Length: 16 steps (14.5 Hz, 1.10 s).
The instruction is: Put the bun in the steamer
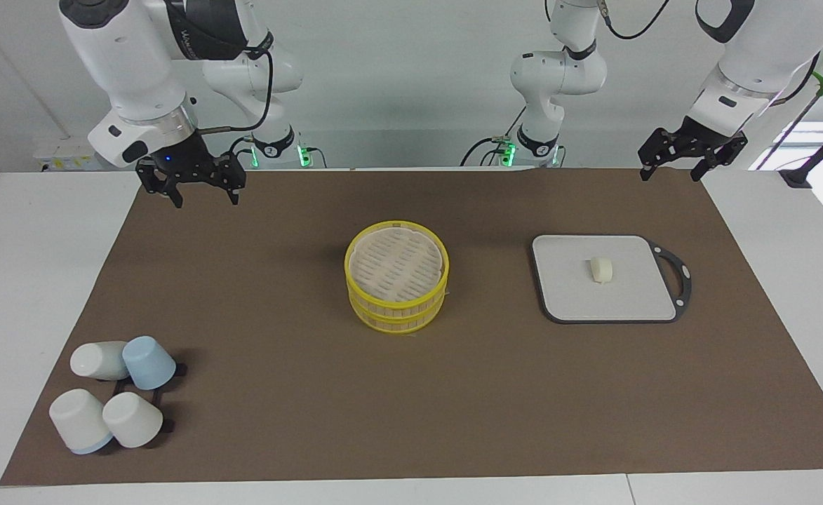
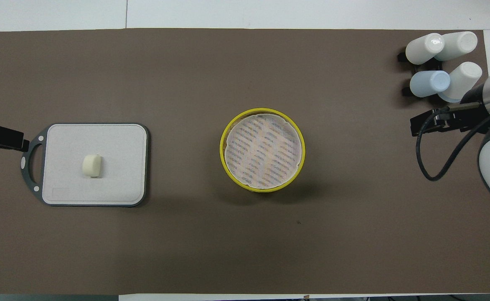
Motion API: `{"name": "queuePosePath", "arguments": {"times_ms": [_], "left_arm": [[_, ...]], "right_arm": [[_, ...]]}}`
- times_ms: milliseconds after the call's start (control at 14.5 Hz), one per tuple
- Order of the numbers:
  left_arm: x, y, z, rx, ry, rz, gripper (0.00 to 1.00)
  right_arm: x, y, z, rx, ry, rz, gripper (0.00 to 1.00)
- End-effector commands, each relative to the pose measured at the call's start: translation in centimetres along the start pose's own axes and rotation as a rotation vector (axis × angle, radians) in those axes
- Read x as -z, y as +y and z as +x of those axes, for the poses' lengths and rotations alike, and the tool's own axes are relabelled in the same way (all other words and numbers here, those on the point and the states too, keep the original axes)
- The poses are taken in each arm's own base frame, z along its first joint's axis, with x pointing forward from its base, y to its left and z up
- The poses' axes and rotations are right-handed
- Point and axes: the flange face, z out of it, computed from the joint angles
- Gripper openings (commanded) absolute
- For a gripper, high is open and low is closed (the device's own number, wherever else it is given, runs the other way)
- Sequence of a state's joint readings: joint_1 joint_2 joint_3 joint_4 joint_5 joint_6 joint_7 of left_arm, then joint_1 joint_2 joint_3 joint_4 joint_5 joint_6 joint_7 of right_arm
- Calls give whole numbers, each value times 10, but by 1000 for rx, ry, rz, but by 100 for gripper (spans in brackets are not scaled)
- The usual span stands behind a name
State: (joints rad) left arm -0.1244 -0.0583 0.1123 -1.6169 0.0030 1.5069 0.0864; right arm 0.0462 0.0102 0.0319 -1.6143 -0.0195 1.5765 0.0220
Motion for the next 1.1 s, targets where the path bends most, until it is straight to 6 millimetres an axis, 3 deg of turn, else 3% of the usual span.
{"name": "queuePosePath", "arguments": {"times_ms": [0,207,345,483,621,759,897,966,1034], "left_arm": [[-1,3,-6,0,3,18,100],[-1,5,-6,-3,3,18,100],[-1,5,-6,-3,3,18,100],[-7,4,-8,-4,1,15,100],[-46,1,-19,-8,12,11,100],[-114,-1,-33,-36,38,5,100],[-175,-2,-38,-73,42,4,100],[-201,-1,-37,-77,40,6,100],[-231,-2,-35,-76,47,9,100]], "right_arm": [[2,1,3,19,-4,19,100],[4,-18,6,23,15,41,100],[-9,-81,18,44,-8,82,100],[-17,-167,55,-25,-4,82,100],[-47,-242,68,28,8,27,100],[-82,-322,71,-44,54,27,100],[-122,-382,70,-88,93,56,100],[-122,-403,59,-65,108,61,100],[-132,-407,55,-57,97,46,100]]}}
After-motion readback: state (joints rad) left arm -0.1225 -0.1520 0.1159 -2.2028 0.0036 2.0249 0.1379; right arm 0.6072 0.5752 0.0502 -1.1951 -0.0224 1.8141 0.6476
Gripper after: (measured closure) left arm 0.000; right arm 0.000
